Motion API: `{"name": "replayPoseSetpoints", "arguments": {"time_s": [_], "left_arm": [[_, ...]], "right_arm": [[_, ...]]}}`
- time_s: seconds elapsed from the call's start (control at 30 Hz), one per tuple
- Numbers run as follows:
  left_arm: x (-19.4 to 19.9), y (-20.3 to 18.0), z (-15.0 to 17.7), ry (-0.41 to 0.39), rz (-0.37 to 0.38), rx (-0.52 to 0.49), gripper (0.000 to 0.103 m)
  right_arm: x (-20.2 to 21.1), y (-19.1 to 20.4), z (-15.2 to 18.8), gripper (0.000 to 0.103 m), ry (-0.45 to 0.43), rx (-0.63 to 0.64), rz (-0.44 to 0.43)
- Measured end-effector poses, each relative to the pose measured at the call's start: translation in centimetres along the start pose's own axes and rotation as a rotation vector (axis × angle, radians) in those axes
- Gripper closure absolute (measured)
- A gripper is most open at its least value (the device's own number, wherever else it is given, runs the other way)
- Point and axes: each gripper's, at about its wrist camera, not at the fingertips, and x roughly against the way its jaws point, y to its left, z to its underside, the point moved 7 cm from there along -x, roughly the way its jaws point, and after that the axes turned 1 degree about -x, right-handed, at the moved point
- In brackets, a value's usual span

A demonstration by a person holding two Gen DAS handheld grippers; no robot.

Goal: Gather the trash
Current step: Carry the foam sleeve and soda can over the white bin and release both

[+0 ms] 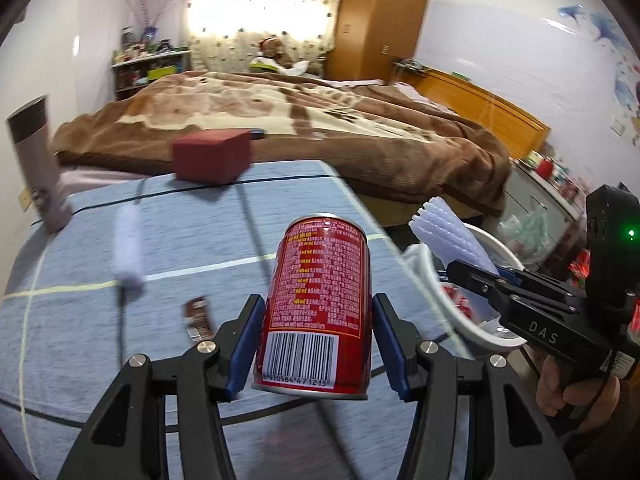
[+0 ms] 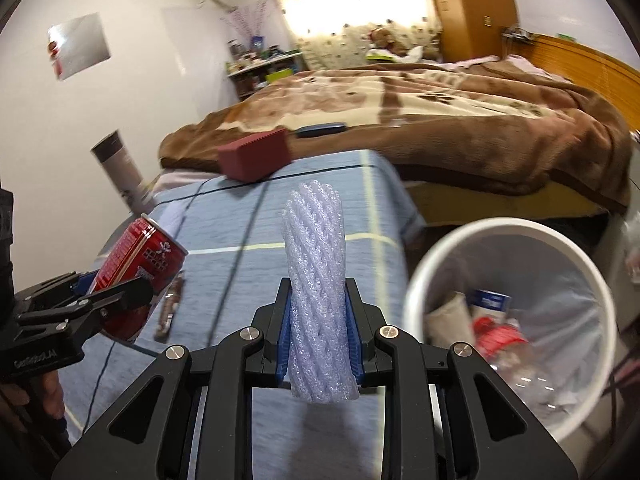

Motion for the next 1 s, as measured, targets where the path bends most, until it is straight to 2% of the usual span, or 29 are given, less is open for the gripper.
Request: {"name": "replayPoseSetpoints", "arguments": {"time_s": [0.4,0.63,1.0], "left_arm": [[-4.0,-9.8,-1.2,0.041,0.125,-0.083,0.046],[-6.4,-14.1,-1.3,0.075,0.156,-0.116,0.046],[-10.3,-17.8,-0.6,0.152,0.154,-0.133,0.046]], "right_arm": [[3.3,-8.1,0.0,0.079,-0.050,-0.092,0.153],[2.9,-11.8,0.6,0.079,-0.021,-0.136,0.210],[2.6,-15.1,1.5,0.078,0.040,-0.157,0.248]]}}
